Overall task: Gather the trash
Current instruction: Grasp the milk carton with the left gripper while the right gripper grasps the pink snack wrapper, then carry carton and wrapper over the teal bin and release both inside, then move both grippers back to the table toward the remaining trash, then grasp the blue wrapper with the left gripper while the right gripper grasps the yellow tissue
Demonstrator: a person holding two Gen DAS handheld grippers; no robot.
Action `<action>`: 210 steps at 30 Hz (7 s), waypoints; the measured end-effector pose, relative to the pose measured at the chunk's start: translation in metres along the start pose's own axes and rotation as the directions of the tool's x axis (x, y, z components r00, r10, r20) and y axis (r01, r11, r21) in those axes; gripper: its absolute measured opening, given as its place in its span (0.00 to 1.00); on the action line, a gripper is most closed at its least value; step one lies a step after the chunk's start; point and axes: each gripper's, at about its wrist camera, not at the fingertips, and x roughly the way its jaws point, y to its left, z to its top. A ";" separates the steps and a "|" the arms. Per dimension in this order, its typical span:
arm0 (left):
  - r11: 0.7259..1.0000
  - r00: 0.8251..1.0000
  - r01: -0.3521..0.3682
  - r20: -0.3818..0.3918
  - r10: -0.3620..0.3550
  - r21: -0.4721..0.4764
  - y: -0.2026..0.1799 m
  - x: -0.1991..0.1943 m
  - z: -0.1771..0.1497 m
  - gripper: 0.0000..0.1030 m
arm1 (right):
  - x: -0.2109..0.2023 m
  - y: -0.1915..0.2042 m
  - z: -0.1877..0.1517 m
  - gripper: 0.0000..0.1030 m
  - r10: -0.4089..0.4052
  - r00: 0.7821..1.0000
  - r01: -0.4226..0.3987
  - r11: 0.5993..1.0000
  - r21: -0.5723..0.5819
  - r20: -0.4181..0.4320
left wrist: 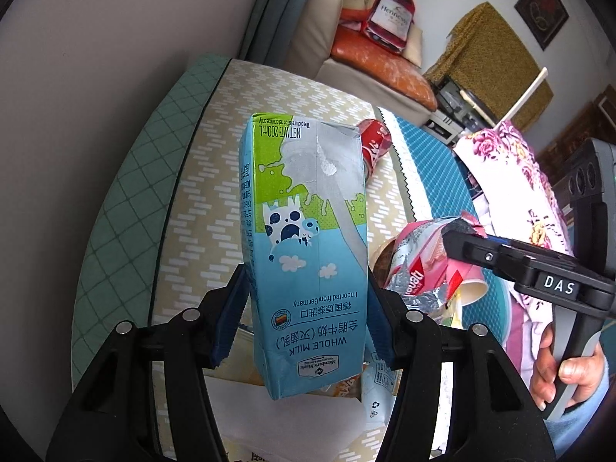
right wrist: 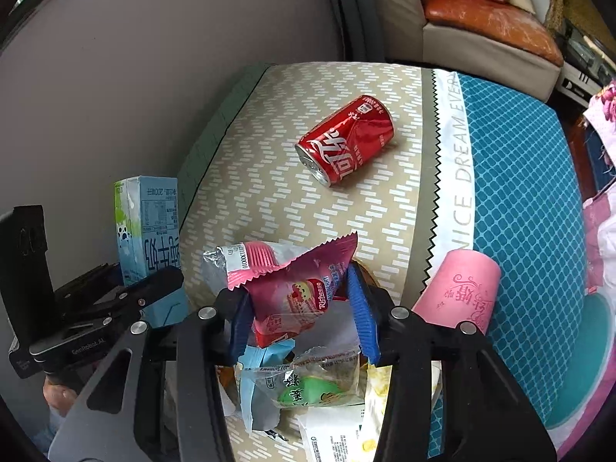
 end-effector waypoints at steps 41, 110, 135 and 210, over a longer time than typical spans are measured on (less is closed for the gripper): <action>0.798 0.973 0.186 -0.218 -0.070 0.573 -0.352 0.081 -0.080 0.56 | -0.196 -0.280 -0.190 0.42 -0.284 0.912 0.078 0.829 0.554 0.296; 0.875 0.959 0.191 -0.275 -0.070 0.446 -0.325 0.112 -0.077 0.86 | -0.161 -0.306 -0.189 0.76 -0.272 0.953 0.133 0.775 0.618 0.136; 0.948 0.988 0.085 -0.150 -0.039 0.308 -0.150 0.021 -0.068 0.87 | -0.103 -0.155 -0.145 0.76 -0.152 0.988 0.132 0.910 0.394 0.019; 0.967 0.998 0.034 -0.067 -0.018 0.254 -0.115 -0.019 -0.059 0.25 | -0.082 -0.106 -0.137 0.11 0.013 0.994 -0.045 0.954 0.295 0.112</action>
